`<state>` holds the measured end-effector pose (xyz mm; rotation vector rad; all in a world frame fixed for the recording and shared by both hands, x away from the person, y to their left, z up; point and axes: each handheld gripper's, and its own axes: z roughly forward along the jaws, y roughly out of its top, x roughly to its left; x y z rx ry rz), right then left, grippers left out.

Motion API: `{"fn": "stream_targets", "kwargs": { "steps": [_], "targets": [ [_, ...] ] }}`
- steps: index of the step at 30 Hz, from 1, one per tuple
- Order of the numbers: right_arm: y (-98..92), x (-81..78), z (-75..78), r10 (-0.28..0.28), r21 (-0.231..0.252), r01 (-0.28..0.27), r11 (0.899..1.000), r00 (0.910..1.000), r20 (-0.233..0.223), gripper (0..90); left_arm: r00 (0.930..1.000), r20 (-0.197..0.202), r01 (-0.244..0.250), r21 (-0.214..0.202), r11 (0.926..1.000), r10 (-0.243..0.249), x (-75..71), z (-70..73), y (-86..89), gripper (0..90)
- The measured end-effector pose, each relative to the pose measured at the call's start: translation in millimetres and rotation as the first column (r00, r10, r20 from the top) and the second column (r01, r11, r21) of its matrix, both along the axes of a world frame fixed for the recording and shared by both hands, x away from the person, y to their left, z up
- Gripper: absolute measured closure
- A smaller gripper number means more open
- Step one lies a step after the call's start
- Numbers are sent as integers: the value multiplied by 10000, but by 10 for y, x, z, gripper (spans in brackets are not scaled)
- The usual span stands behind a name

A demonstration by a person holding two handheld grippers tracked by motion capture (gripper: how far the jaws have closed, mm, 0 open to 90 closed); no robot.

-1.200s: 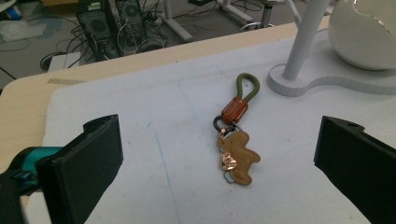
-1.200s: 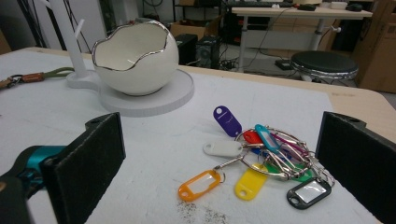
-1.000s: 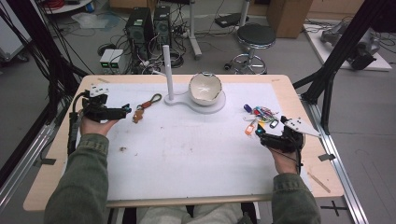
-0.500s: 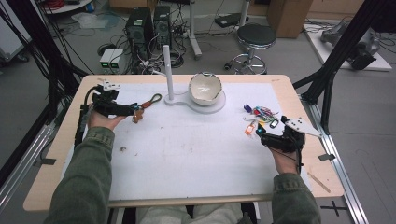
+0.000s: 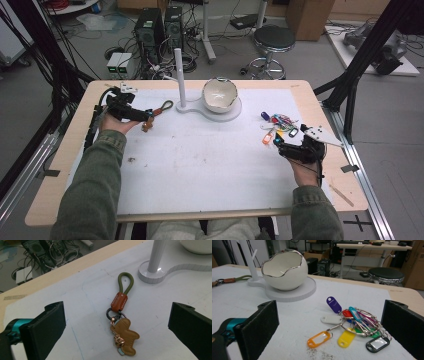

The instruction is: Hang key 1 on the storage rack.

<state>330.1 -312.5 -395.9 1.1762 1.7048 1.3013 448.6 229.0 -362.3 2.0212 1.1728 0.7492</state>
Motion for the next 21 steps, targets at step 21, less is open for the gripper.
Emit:
{"fn": "stream_targets", "kwargs": {
  "steps": [21],
  "targets": [
    [-23,-24,-7,-129,-37,129,9999,9999,-9,4,9960,-742,504,133,9986,-493,344,-173,-114,35]
  ]
}}
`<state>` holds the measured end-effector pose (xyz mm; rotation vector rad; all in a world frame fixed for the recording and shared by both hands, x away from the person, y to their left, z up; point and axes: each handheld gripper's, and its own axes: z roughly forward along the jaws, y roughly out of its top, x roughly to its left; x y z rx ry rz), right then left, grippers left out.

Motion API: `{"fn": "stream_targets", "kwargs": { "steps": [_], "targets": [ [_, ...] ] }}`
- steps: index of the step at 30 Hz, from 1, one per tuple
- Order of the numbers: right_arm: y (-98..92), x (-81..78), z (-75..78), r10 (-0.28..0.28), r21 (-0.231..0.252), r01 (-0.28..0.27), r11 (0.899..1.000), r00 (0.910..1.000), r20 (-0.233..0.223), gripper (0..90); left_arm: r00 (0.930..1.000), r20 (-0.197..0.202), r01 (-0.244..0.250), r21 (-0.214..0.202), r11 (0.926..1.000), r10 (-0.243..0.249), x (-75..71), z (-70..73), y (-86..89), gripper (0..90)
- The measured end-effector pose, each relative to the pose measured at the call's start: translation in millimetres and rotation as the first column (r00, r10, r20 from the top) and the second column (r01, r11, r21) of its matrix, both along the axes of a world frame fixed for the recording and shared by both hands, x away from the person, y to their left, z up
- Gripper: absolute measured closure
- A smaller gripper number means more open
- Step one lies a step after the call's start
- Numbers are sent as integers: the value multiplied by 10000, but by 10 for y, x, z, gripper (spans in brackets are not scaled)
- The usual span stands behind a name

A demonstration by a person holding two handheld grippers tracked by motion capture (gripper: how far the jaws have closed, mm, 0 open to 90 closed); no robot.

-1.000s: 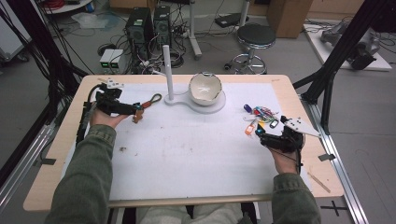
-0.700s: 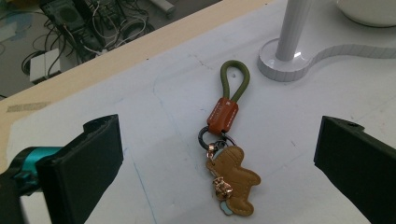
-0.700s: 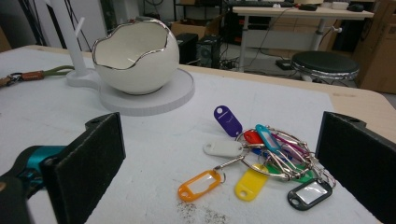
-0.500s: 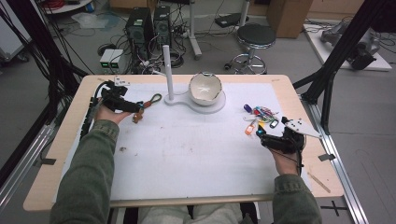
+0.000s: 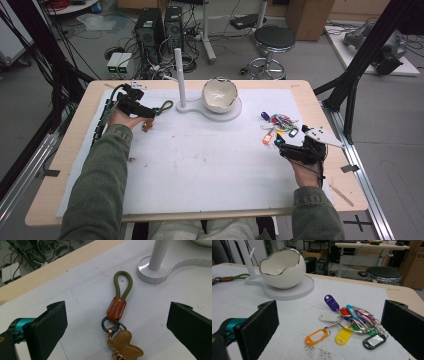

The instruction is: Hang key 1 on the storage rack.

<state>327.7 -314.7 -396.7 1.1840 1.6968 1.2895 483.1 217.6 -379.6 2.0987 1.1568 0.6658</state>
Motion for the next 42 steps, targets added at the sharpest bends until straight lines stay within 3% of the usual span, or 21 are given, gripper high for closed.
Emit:
{"fn": "stream_targets", "kwargs": {
  "steps": [8,13,23,33,38,42],
  "targets": [
    [21,37,-14,51,-19,-52,10000,10000,-66,4,9998,-144,-122,-23,9999,122,86,-30,51,35],
    [35,44,-13,129,16,-129,9999,9999,-92,4,9997,-234,-30,-315,9995,22,126,-68,83,44],
    [56,57,-15,167,24,-167,9999,9998,-74,4,9990,-345,272,-66,9996,-274,233,-226,35,98],
    [51,36,-14,100,-57,-101,9999,9999,-82,4,9976,-690,111,136,9998,-102,323,-398,59,142],
    [50,43,-18,147,-103,-147,9998,9999,-65,4,9964,-846,112,227,9997,-93,343,-450,60,209],
    [47,45,-18,93,-74,-94,9999,9999,-105,4,9971,-748,154,245,9996,-135,351,-467,41,271]
  ]
}}
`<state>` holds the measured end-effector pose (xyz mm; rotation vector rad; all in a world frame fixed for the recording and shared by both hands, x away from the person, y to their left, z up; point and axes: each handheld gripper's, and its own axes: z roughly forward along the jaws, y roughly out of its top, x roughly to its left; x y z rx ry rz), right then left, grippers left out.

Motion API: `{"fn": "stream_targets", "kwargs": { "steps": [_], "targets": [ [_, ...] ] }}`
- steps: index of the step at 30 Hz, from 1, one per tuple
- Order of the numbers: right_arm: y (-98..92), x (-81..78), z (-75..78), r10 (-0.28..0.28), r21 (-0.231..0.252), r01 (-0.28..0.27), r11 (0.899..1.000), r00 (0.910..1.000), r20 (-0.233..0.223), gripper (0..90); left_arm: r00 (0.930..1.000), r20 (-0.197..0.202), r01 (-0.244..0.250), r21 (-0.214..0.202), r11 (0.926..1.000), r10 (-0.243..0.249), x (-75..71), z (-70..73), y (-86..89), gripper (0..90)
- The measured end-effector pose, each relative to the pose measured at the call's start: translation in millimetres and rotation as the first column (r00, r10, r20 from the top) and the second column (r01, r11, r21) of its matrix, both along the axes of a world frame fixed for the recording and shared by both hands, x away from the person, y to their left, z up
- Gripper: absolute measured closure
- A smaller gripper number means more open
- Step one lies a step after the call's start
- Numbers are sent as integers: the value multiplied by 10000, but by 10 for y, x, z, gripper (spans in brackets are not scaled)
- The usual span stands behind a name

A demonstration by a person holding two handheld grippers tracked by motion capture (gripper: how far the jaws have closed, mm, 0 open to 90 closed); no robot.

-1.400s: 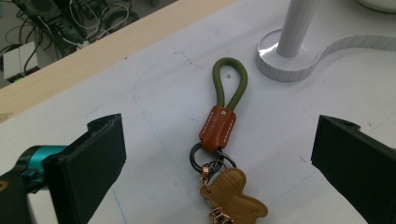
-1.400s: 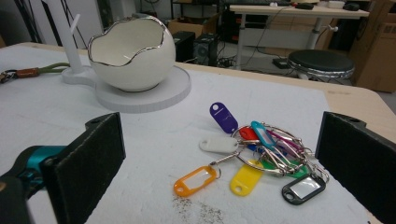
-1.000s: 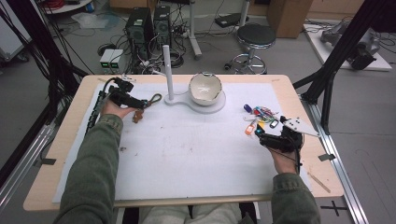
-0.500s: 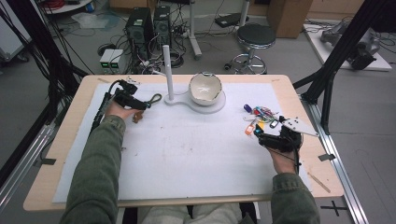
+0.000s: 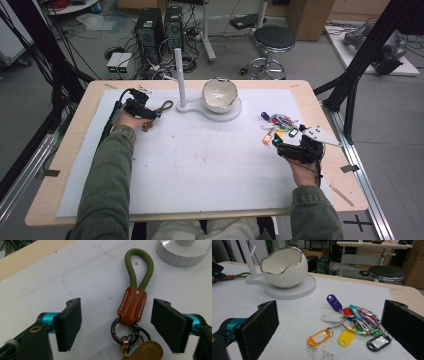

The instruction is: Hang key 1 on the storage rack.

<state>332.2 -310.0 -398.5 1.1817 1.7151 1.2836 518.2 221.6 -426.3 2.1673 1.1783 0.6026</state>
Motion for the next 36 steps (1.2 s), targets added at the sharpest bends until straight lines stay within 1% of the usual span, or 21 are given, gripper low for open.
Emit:
{"fn": "stream_targets", "kwargs": {
  "steps": [1,2,3,5,6,8,10,11,12,13,15,17,18,19,21,25,26,29,31,34,36],
  "targets": [
    [0,0,0,0,0,0,10000,10000,0,4,10000,34,-6,15,10000,6,3,-4,-5,271],
    [-1,-2,0,-7,2,7,10000,10000,-11,4,10000,27,-11,49,10000,11,5,-8,-6,305],
    [-1,-2,0,-7,2,7,10000,10000,-11,4,10000,-3,2,38,10000,-2,6,-14,-6,305],
    [-2,-6,0,-21,-2,21,10000,10000,-26,4,10000,-25,-31,125,9999,32,9,-23,2,364],
    [-2,-6,0,-21,-2,21,10000,10000,-26,4,10000,-50,-16,80,10000,17,12,-28,8,364],
    [-8,-6,0,-41,-16,41,10000,10000,-3,4,9998,-156,93,-29,10000,-93,14,-34,17,447],
    [-11,-4,0,-39,-15,39,10000,10000,22,4,9996,-237,145,64,9999,-143,16,-48,16,561],
    [-9,-4,-1,-49,-8,49,10000,10000,-4,4,9991,-321,266,-118,9996,-270,20,-49,25,637],
    [-9,-4,-1,-49,-8,49,10000,10000,-4,4,9989,-331,330,-160,9993,-336,20,-51,27,637],
    [-9,-3,-2,-49,-30,49,10000,10000,1,4,9986,-354,394,-270,9989,-403,21,-52,29,681],
    [-8,-3,-2,-43,-14,43,10000,10000,-22,4,9981,-455,391,-446,9982,-412,27,-51,47,700],
    [-8,-1,-2,-63,-13,63,10000,10000,-13,4,9975,-641,231,-889,9958,-289,37,-50,86,707],
    [-7,-2,-2,-66,2,66,10000,10000,-32,4,9973,-694,183,-1047,9943,-256,41,-48,106,728],
    [-7,-2,-2,-66,2,66,10000,10000,-32,4,9971,-714,167,-1117,9936,-247,41,-46,118,728],
    [-8,-1,-3,-72,-11,72,10000,10000,-28,4,9971,-726,144,-1051,9944,-221,39,-36,129,740],
    [-8,0,-4,-68,-11,68,10000,10000,-41,4,9959,-900,7,-1168,9932,-112,32,-25,164,748],
    [-9,0,-3,-65,-19,65,10000,10000,-17,4,9956,-934,-7,-1132,9936,-100,29,-19,174,748],
    [-12,-2,-1,-63,-13,63,10000,10000,7,4,9960,-891,-46,-1182,9930,-60,17,15,190,749],
    [-13,-5,0,-80,17,80,10000,10000,-20,4,9969,-783,-53,-1337,9910,-52,5,49,195,749],
    [-14,-2,-1,-52,-5,52,10000,10000,4,4,9976,-690,-26,-1321,9912,-66,-15,108,213,750],
    [-13,-4,0,-46,-6,46,10000,10000,-2,4,9976,-695,-54,-1384,9904,-43,-31,139,233,750]
  ]
}}
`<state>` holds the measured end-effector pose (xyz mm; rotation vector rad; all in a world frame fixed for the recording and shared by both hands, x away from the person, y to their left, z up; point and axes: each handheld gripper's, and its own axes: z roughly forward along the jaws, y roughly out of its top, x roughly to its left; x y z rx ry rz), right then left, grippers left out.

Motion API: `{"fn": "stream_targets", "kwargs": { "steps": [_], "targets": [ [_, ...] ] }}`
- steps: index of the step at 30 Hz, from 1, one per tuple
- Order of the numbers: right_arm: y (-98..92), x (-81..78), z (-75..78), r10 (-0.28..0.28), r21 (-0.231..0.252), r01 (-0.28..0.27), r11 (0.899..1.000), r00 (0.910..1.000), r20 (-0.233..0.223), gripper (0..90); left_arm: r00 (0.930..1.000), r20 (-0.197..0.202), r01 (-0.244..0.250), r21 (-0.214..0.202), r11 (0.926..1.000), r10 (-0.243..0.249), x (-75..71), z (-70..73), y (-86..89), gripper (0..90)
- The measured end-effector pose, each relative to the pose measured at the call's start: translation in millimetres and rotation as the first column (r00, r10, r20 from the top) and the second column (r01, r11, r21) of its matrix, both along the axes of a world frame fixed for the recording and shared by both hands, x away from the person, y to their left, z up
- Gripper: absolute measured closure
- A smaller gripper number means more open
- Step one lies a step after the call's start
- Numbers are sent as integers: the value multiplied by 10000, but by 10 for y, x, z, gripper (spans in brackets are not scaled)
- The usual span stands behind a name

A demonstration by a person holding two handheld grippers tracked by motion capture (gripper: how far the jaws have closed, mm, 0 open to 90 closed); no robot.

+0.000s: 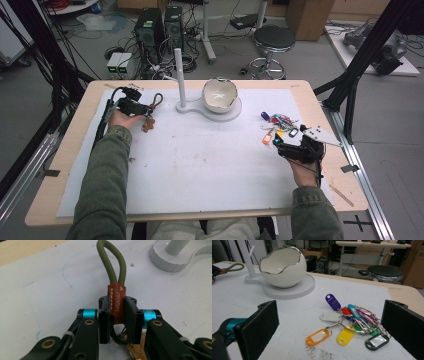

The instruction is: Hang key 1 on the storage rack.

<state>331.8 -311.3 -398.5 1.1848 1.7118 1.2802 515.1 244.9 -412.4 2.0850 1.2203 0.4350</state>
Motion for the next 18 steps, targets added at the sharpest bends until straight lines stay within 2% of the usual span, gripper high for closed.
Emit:
{"fn": "stream_targets", "kwargs": {
  "steps": [12,18],
  "targets": [
    [1,-6,3,14,48,-14,10000,10000,-16,4,9996,296,16,-228,9997,-9,-89,179,43,751],
    [-1,-6,4,24,40,-24,10000,10000,8,4,9990,448,-26,-475,9989,47,-131,267,78,751]
  ]
}}
